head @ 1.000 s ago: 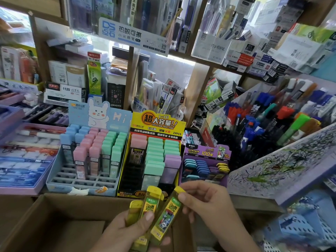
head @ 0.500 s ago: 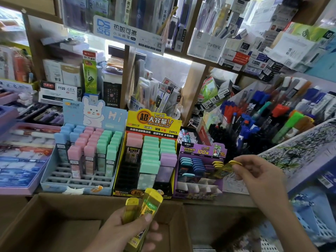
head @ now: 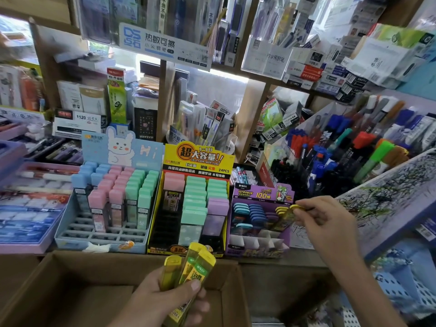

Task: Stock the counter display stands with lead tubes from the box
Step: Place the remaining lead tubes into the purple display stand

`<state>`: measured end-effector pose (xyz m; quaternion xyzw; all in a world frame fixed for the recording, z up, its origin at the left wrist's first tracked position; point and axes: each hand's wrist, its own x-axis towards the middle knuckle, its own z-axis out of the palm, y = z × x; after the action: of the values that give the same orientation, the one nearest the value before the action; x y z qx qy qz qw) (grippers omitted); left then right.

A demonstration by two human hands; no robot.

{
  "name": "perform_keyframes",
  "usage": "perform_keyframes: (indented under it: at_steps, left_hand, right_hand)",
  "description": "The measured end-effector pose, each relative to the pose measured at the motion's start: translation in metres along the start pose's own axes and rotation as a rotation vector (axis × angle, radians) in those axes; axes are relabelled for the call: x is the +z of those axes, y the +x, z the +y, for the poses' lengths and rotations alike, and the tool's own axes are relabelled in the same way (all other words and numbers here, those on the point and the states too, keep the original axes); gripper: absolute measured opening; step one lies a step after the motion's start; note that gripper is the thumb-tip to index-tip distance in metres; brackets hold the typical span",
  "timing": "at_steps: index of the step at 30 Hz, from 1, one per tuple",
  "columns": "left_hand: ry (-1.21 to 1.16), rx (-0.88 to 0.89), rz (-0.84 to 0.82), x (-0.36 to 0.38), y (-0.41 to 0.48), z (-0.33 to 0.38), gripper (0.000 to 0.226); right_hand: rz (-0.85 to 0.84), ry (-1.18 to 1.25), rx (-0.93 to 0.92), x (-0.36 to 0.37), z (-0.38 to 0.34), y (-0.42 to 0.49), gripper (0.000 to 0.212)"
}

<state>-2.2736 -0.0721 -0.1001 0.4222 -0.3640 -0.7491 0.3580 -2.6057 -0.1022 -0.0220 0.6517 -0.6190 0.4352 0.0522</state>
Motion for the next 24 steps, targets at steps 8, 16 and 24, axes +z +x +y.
perform_keyframes:
  at_steps: [8, 16, 24]
  left_hand:
    - [0.022, -0.008, -0.022, 0.001, 0.000, 0.000, 0.025]
    - [0.039, 0.007, -0.053, 0.015, 0.001, 0.000, 0.026]
    - [0.054, 0.072, -0.063, 0.037, 0.010, 0.004, 0.045]
  right_hand:
    - [-0.023, -0.008, -0.030, -0.007, 0.001, -0.002, 0.015]
    - [-0.100, -0.103, -0.060, 0.010, 0.009, -0.002, 0.013]
    - [-0.042, -0.187, -0.088, 0.013, 0.000, -0.010, 0.021]
